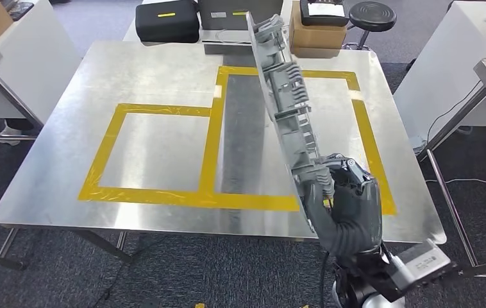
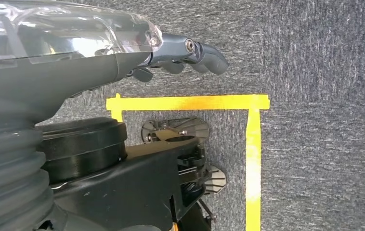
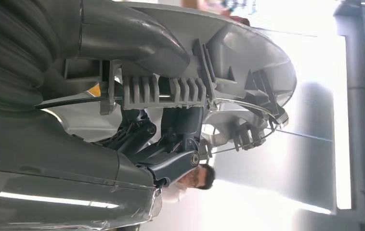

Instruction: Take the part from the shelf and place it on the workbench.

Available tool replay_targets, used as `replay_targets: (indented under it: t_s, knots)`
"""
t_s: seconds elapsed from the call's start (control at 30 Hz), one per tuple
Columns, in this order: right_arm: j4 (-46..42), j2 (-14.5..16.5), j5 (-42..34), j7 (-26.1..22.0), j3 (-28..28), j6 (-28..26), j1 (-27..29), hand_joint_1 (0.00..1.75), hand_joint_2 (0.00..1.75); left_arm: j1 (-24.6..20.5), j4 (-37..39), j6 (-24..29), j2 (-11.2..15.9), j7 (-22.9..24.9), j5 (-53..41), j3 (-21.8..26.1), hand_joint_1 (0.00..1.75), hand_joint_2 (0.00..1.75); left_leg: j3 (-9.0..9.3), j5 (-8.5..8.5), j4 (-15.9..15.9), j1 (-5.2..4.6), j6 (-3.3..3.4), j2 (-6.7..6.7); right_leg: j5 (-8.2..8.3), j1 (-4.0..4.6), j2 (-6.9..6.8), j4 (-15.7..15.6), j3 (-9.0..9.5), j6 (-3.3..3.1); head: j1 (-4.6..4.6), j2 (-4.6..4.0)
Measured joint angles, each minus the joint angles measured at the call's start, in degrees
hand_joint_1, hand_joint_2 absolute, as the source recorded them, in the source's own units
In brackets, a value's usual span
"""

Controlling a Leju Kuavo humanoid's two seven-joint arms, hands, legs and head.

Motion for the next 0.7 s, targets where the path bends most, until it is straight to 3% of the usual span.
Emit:
replay_targets:
  t_s: [0.13, 0.23, 0.47, 0.7]
  knots:
    - [1.17, -1.21, 2.95, 4.19, 0.00, 0.72, -1.83, 1.75, 1.75, 0.03, 0.00, -0.03, -0.01, -0.21, -0.06, 0.00, 0.00, 1.75, 0.03, 0.04, 0.00, -0.09, -0.04, 0.05, 0.07, -0.10, 0.00, -0.04, 0.03, 0.08, 0.13, 0.00]
    - [2.28, -2.35, 6.16, 10.82, 0.13, 3.55, -3.98, 1.75, 1.75, 0.02, 0.00, -0.30, -0.01, -0.55, -0.38, -0.01, 0.00, 1.75, 0.03, 0.03, 0.00, -0.11, -0.04, 0.21, 0.13, -0.13, 0.01, -0.12, 0.08, 0.15, 0.19, 0.00]
    - [10.83, -8.45, 8.81, 28.86, 1.35, 19.18, -13.79, 1.75, 1.75, -0.31, -0.01, -1.50, -0.21, 0.04, -2.68, -0.63, 0.00, 1.75, 0.02, 0.04, 0.02, -0.30, 0.00, 0.37, 0.21, -0.34, 0.04, -0.21, 0.08, 0.29, 0.24, 0.00]
    - [22.06, -14.24, 8.52, 38.39, 4.51, 31.63, -23.93, 1.75, 1.75, -1.44, -0.02, -2.90, -0.53, 1.66, -4.68, -2.32, 0.00, 1.75, 0.01, 0.07, 0.03, -0.48, 0.06, 0.31, 0.23, -0.51, 0.01, -0.22, 0.08, 0.34, 0.24, 0.00]
